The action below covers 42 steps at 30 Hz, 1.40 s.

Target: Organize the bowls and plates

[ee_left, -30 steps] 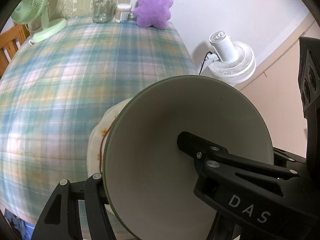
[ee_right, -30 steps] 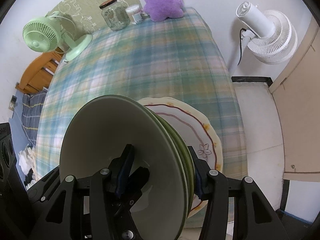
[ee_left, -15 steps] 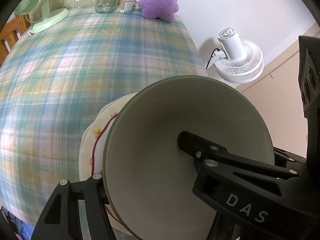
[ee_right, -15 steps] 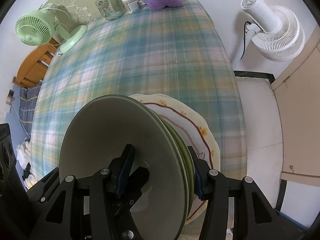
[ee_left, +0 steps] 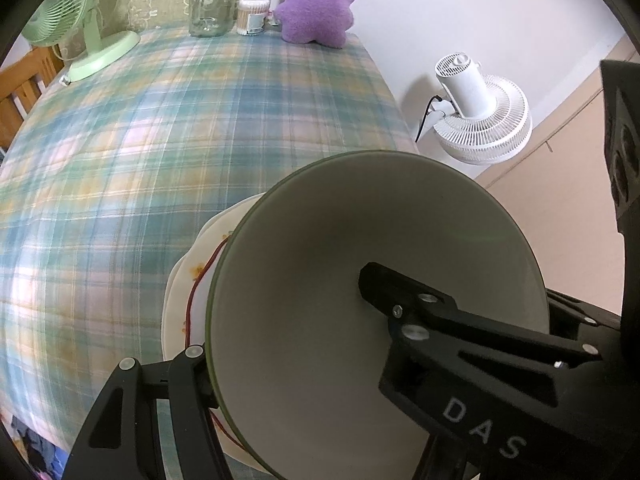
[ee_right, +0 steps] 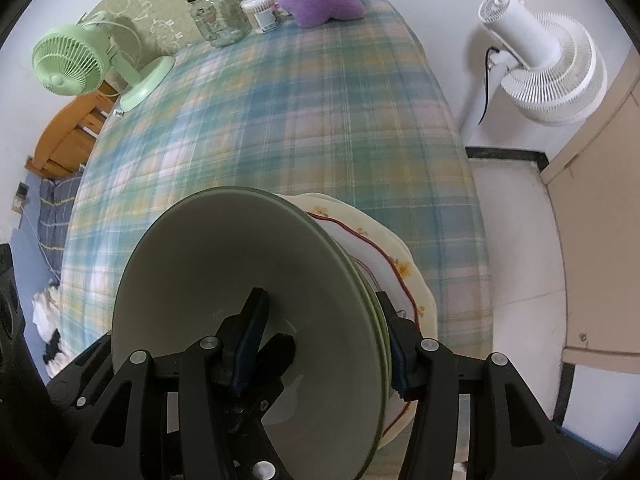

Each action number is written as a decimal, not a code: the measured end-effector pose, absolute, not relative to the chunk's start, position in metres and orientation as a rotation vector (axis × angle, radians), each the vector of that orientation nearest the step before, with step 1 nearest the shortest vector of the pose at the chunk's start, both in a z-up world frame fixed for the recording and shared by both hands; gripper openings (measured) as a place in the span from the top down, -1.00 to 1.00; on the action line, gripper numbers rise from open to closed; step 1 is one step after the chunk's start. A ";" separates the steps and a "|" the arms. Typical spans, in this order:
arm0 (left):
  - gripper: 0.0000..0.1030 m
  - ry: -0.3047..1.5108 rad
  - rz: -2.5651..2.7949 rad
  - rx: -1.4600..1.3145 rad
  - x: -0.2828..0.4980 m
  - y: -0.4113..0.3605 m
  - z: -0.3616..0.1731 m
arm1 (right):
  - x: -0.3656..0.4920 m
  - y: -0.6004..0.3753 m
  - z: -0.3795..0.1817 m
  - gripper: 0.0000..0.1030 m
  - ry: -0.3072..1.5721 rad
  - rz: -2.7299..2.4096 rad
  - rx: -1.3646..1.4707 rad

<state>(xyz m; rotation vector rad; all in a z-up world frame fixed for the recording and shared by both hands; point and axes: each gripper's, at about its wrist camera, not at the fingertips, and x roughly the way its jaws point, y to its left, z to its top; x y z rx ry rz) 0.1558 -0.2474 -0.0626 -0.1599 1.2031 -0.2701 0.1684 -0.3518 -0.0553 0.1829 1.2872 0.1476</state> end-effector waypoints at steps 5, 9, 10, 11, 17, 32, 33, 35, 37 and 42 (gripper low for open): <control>-0.36 1.194 -0.222 -0.122 0.150 -0.252 -0.060 | 0.163 -0.353 -0.052 -0.18 1.266 0.157 0.174; -0.46 1.188 -0.159 -0.093 0.147 -0.249 -0.059 | 0.155 -0.356 -0.048 -0.47 1.248 0.149 0.165; -0.46 1.190 -0.145 -0.089 0.146 -0.247 -0.058 | 0.154 -0.358 -0.047 -0.49 1.244 0.147 0.166; -0.46 1.191 -0.132 -0.081 0.145 -0.247 -0.057 | 0.153 -0.359 -0.046 -0.50 1.242 0.144 0.166; -0.46 1.141 -0.096 -0.034 0.134 -0.242 -0.041 | 0.145 -0.369 -0.037 -0.55 1.228 0.113 0.186; -0.47 0.899 -0.106 0.014 0.112 -0.193 0.022 | 0.114 -0.343 0.032 -0.55 1.000 -0.005 0.129; -0.48 0.889 -0.107 0.016 0.110 -0.186 0.024 | 0.111 -0.338 0.037 -0.55 0.984 -0.019 0.126; -0.51 0.866 -0.118 0.016 0.104 -0.168 0.029 | 0.103 -0.325 0.044 -0.55 0.956 -0.041 0.125; -0.58 0.834 -0.129 0.022 0.098 -0.151 0.033 | 0.098 -0.311 0.048 -0.55 0.938 -0.058 0.134; -0.76 0.746 -0.134 0.075 0.080 -0.106 0.037 | 0.084 -0.269 0.052 -0.55 0.878 -0.088 0.146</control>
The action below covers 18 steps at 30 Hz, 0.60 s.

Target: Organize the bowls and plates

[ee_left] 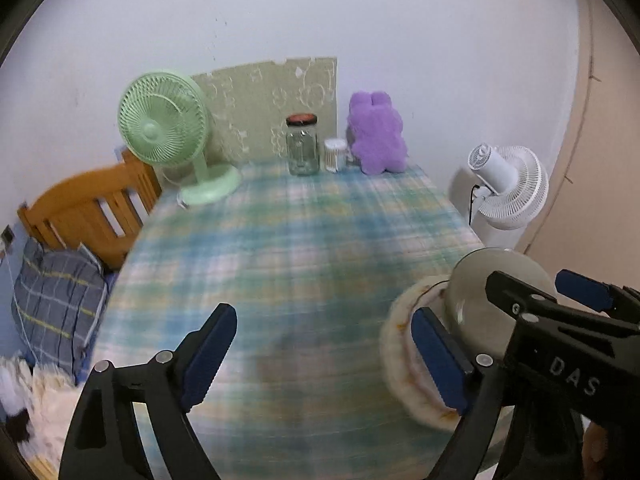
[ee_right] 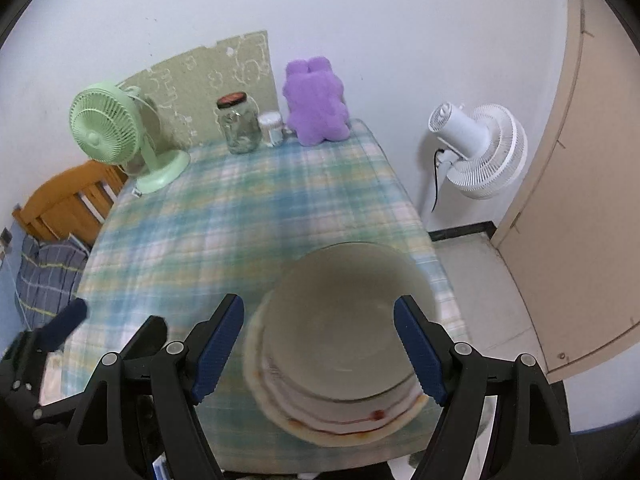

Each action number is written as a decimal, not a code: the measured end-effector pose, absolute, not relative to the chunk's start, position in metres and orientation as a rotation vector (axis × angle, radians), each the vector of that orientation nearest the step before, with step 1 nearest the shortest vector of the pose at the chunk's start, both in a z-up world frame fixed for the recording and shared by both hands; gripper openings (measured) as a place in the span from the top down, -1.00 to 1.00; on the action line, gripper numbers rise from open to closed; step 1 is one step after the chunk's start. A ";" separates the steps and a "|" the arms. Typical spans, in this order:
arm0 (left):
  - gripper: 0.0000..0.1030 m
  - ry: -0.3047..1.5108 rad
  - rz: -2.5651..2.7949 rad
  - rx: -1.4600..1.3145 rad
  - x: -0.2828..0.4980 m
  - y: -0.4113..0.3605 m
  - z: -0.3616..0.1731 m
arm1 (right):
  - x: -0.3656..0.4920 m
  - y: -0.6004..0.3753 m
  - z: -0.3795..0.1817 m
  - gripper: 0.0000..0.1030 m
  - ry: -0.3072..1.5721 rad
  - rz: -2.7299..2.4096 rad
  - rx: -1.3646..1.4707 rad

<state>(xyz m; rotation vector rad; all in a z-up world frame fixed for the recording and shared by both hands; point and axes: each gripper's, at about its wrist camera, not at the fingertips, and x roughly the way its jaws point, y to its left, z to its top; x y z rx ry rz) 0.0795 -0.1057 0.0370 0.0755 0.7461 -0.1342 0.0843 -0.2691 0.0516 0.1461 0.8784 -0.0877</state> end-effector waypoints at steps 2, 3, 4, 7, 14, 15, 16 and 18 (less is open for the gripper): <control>-0.77 0.750 -0.143 0.071 0.076 -0.087 0.034 | 0.078 -0.251 0.051 -0.55 0.853 -0.107 0.148; -0.77 0.753 -0.145 0.068 0.074 -0.080 0.032 | 0.075 -0.241 0.049 -0.55 0.844 -0.114 0.146; -0.77 0.758 -0.142 0.064 0.073 -0.067 0.029 | 0.071 -0.231 0.048 -0.55 0.834 -0.126 0.142; -0.77 0.756 -0.131 0.069 0.066 -0.044 0.020 | 0.062 -0.208 0.041 -0.55 0.817 -0.131 0.137; -0.78 0.717 -0.072 0.056 0.044 -0.005 -0.005 | 0.042 -0.168 0.020 -0.58 0.764 -0.095 0.078; -0.78 0.710 -0.066 0.039 0.040 -0.001 -0.007 | 0.039 -0.163 0.016 -0.61 0.753 -0.090 0.064; -0.78 0.699 -0.052 0.025 0.036 0.003 -0.009 | 0.037 -0.160 0.013 -0.63 0.748 -0.087 0.055; -0.78 0.677 -0.025 0.010 0.027 0.009 -0.012 | 0.030 -0.155 0.005 -0.63 0.735 -0.079 0.051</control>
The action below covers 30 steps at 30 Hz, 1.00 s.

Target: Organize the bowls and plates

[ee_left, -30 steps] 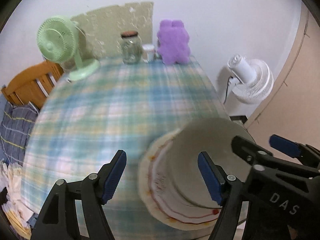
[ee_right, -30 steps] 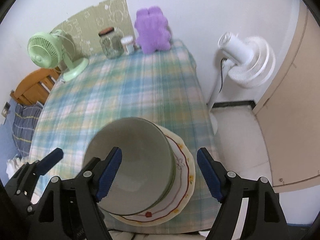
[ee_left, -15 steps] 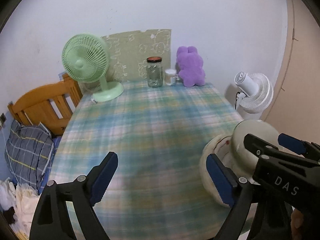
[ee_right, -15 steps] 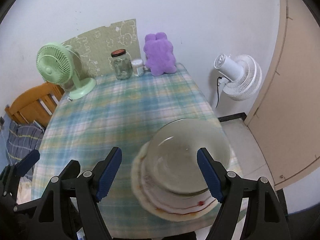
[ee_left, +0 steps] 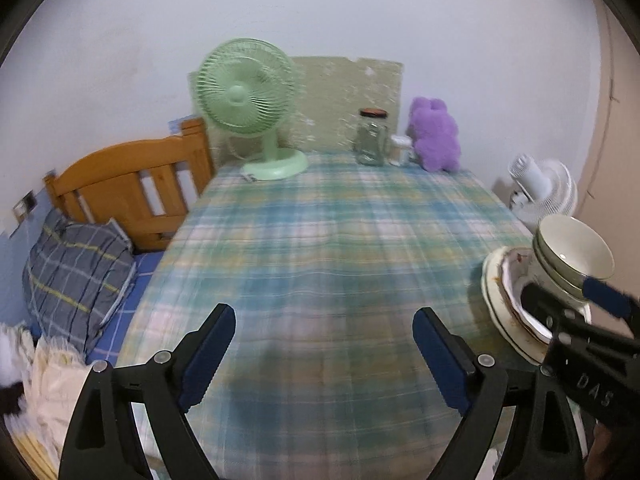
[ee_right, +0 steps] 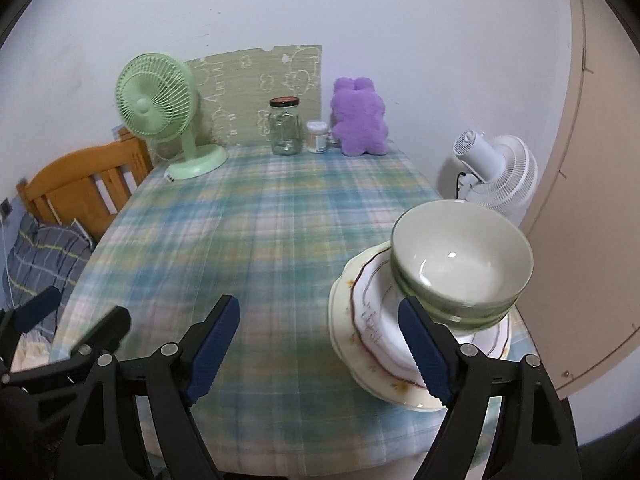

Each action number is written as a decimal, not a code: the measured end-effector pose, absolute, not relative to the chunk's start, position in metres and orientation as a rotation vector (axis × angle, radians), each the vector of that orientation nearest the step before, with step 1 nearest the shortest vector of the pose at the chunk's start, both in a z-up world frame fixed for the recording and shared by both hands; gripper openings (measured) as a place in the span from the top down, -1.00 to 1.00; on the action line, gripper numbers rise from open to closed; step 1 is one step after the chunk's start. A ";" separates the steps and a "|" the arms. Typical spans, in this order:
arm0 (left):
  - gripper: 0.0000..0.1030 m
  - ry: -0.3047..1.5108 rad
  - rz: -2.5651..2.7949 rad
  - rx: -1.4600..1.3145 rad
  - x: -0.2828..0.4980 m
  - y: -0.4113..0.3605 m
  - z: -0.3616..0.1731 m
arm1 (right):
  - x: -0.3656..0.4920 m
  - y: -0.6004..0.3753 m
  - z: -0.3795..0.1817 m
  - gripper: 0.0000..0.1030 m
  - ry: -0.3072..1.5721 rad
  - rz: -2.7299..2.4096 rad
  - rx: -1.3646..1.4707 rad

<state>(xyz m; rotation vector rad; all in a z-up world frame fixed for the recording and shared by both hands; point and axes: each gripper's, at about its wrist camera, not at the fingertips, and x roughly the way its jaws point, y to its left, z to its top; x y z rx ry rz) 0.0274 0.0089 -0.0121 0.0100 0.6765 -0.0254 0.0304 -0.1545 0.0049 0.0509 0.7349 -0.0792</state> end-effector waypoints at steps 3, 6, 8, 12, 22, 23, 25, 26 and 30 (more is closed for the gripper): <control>-0.79 0.666 -0.019 0.014 0.015 0.013 -0.018 | 0.020 -0.151 -0.003 -0.64 0.723 -0.068 0.057; -0.79 0.657 -0.020 0.017 0.004 0.016 -0.023 | 0.007 -0.145 -0.008 -0.64 0.703 -0.057 0.045; -0.80 0.657 -0.023 0.016 -0.001 0.019 -0.025 | -0.001 -0.142 -0.009 -0.65 0.687 -0.054 0.036; -0.82 0.644 -0.037 0.015 -0.009 0.022 -0.026 | -0.010 -0.139 -0.010 -0.66 0.666 -0.049 0.030; -0.82 0.620 -0.048 0.008 -0.016 0.022 -0.020 | -0.020 -0.138 -0.007 -0.70 0.656 -0.076 0.032; -0.82 0.619 -0.049 0.007 -0.017 0.022 -0.020 | -0.021 -0.138 -0.007 -0.71 0.656 -0.078 0.034; -0.83 0.621 -0.047 0.010 -0.019 0.022 -0.019 | -0.023 -0.140 -0.008 -0.74 0.660 -0.084 0.040; -0.85 0.622 -0.044 0.011 -0.020 0.022 -0.019 | -0.024 -0.140 -0.008 -0.75 0.661 -0.086 0.040; -0.85 0.617 -0.037 0.012 -0.023 0.022 -0.016 | -0.026 -0.141 -0.008 -0.78 0.662 -0.089 0.040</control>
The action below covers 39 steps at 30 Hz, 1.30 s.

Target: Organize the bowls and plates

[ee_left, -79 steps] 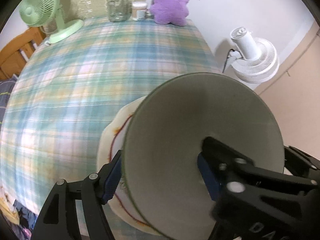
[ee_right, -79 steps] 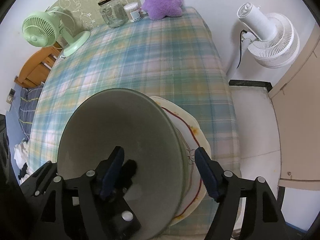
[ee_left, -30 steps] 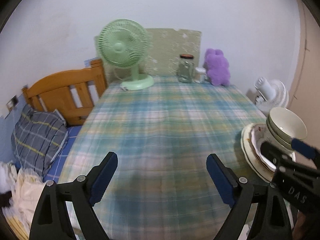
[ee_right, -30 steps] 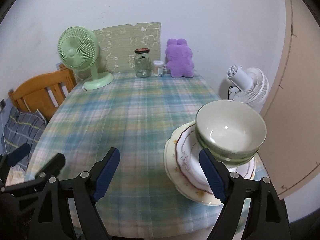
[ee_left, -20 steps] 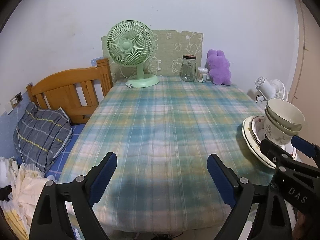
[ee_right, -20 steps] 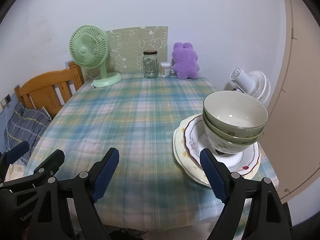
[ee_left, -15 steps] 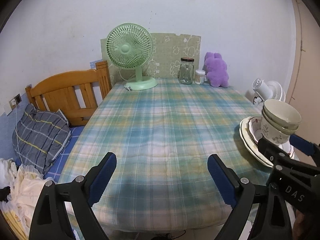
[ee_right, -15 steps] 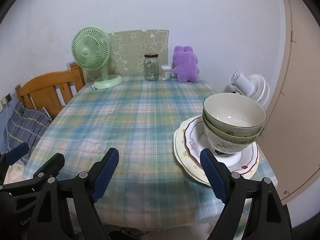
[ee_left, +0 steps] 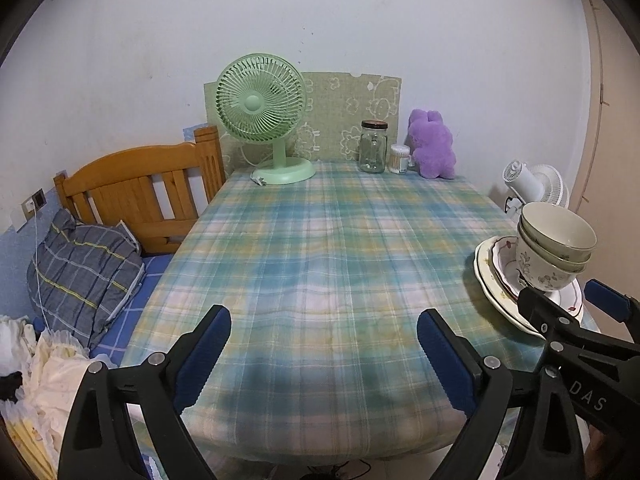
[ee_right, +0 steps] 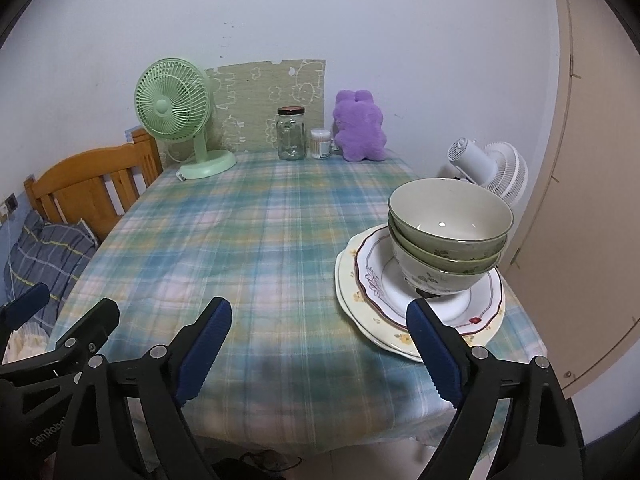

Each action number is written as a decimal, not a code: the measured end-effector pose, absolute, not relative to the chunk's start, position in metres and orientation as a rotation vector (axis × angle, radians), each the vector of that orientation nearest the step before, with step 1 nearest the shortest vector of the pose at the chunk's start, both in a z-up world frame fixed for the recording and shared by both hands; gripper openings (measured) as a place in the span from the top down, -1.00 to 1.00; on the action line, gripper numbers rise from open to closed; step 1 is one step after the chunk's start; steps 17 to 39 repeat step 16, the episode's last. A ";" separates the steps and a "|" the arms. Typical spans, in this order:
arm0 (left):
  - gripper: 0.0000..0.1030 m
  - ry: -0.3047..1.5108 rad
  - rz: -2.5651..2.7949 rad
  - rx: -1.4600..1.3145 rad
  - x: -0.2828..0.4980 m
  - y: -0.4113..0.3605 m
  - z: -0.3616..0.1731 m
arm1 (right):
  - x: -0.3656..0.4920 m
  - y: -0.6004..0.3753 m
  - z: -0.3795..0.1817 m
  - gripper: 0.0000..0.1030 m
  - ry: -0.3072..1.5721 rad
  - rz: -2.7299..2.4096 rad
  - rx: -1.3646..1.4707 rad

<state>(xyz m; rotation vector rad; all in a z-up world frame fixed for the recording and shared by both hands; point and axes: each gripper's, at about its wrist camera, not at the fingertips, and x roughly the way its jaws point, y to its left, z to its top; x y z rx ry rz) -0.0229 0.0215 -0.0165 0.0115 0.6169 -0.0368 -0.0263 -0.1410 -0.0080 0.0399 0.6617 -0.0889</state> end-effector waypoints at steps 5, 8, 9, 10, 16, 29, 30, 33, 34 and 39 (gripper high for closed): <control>-0.86 0.613 -0.031 0.007 -0.026 0.021 -0.016 | -0.029 -0.142 -0.007 -0.81 0.664 -0.085 0.040; -0.86 0.616 -0.028 0.001 -0.027 0.020 -0.016 | -0.030 -0.144 -0.007 -0.82 0.668 -0.083 0.039; -0.86 0.615 -0.028 -0.001 -0.028 0.020 -0.016 | -0.031 -0.144 -0.006 -0.82 0.669 -0.083 0.038; -0.86 0.616 -0.029 -0.001 -0.028 0.020 -0.016 | -0.032 -0.145 -0.007 -0.82 0.669 -0.082 0.037; -0.86 0.617 -0.031 -0.005 -0.029 0.017 -0.016 | -0.035 -0.147 -0.006 -0.82 0.670 -0.082 0.034; -0.86 0.617 -0.031 -0.005 -0.029 0.017 -0.016 | -0.035 -0.147 -0.006 -0.82 0.670 -0.082 0.034; -0.86 0.617 -0.031 -0.005 -0.029 0.017 -0.016 | -0.035 -0.147 -0.006 -0.82 0.670 -0.082 0.034; -0.86 0.617 -0.031 -0.005 -0.029 0.017 -0.016 | -0.035 -0.147 -0.006 -0.82 0.670 -0.082 0.034; -0.86 0.617 -0.031 -0.005 -0.029 0.017 -0.016 | -0.035 -0.147 -0.006 -0.82 0.670 -0.082 0.034; -0.86 0.617 -0.031 -0.005 -0.029 0.017 -0.016 | -0.035 -0.147 -0.006 -0.82 0.670 -0.082 0.034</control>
